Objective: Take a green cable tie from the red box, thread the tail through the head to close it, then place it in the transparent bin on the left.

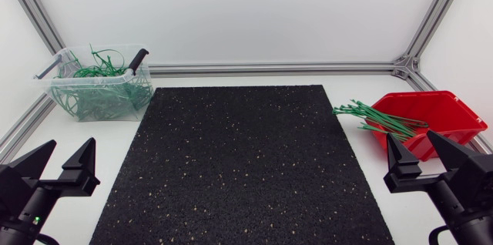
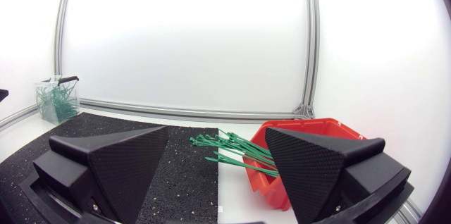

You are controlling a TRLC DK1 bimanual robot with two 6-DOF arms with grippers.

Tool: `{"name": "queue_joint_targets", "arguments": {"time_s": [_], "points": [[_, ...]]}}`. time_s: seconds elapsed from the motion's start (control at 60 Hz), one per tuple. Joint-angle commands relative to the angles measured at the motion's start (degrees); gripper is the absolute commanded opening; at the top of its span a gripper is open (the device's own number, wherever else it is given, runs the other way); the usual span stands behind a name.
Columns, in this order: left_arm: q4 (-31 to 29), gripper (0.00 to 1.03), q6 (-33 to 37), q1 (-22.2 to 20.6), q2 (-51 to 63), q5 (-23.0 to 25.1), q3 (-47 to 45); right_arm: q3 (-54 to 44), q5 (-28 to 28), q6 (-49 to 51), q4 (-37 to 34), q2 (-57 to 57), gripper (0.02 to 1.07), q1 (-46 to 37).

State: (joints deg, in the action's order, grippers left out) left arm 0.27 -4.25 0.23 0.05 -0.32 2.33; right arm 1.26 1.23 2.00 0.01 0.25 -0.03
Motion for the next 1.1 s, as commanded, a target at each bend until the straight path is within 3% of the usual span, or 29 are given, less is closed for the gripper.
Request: {"name": "queue_joint_targets", "arguments": {"time_s": [0.0, 0.383, 0.683, 1.083], "points": [[-1.42, 0.99, 1.09, -0.49, 0.47, 0.32, -2.24, -0.91, -0.53, 0.64, 0.16, -0.69, 1.02, 0.21], [-1.59, 0.99, 1.09, -0.41, 0.47, 0.23, -2.15, 1.64, -0.71, 0.46, 0.16, -0.69, 1.02, -0.14], [-1.59, 0.99, 1.18, -0.58, 0.65, 0.32, -2.15, 11.14, -0.53, 0.64, -2.56, 1.24, 1.02, -0.58], [-1.59, 0.99, 1.26, -0.49, 0.65, 0.32, -2.24, 27.4, 0.08, 0.72, -6.51, 20.32, 0.99, -3.31]]}}
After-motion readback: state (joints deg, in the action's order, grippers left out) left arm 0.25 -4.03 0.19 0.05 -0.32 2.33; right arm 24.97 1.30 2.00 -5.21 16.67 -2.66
